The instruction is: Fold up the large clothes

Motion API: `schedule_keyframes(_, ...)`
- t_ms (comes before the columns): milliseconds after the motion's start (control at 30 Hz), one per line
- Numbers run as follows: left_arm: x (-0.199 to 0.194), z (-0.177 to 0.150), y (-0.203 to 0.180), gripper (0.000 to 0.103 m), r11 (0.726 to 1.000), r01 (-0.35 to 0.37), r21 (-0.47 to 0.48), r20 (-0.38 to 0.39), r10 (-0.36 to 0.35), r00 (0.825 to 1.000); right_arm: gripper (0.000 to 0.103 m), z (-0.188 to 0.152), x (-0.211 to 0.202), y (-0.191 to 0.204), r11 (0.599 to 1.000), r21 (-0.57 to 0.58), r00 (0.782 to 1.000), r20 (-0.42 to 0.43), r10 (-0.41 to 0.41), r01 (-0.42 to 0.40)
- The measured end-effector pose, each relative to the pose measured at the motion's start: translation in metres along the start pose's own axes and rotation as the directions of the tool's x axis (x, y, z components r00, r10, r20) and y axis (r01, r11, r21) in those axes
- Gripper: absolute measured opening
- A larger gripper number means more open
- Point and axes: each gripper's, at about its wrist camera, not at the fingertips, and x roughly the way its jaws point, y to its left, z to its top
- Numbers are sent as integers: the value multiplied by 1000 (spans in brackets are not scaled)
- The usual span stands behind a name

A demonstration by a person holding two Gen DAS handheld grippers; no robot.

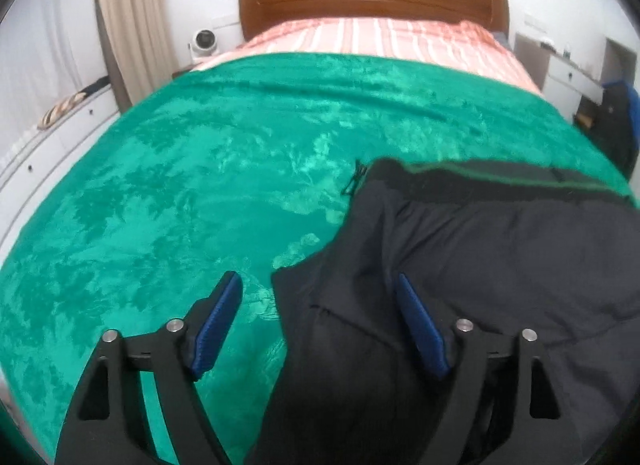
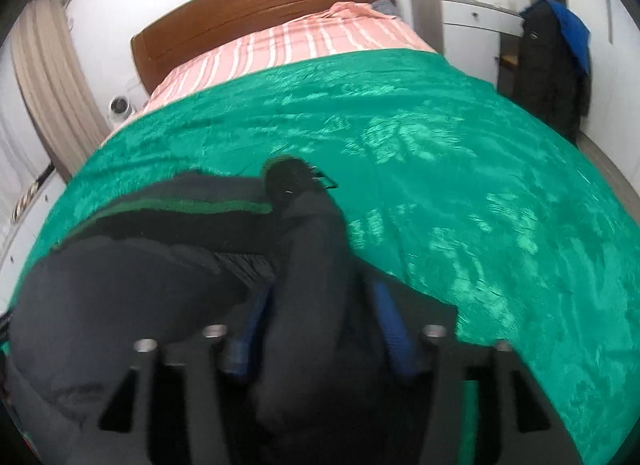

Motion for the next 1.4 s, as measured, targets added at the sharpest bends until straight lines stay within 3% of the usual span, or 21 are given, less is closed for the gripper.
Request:
schedule_keyframes(300, -65, 4, -15, 89, 997, 72, 29, 87, -74, 993, 82, -27, -96, 9, 998, -46, 983, 179, 42, -34)
schedule_keyframes(633, -103, 14, -47, 89, 990, 115, 85, 119, -125, 985, 83, -99, -144, 8, 996, -68, 977, 201, 78, -65)
schedule_keyframes(900, -111, 14, -116, 95, 940, 280, 193, 67, -297, 953, 86, -171, -169, 6, 992, 22, 971, 208, 116, -124)
schedule_keyframes(1033, -89, 0, -157, 95, 923, 270, 273, 13, -284, 959, 86, -179, -164, 14, 990, -44, 975, 169, 142, -136)
schedule_keyframes(1167, -62, -42, -175, 95, 917, 235, 322, -78, -221, 972, 86, -182, -164, 17, 986, -63, 971, 174, 164, -155)
schedule_keyframes(1233, -65, -66, -173, 100, 910, 228, 346, -66, -219, 973, 86, -186, -162, 17, 984, -75, 971, 166, 173, -162)
schedule_keyframes(1400, -76, -107, -172, 100, 880, 172, 442, -38, -173, 984, 86, -188, -153, 17, 979, -73, 970, 137, 200, -192)
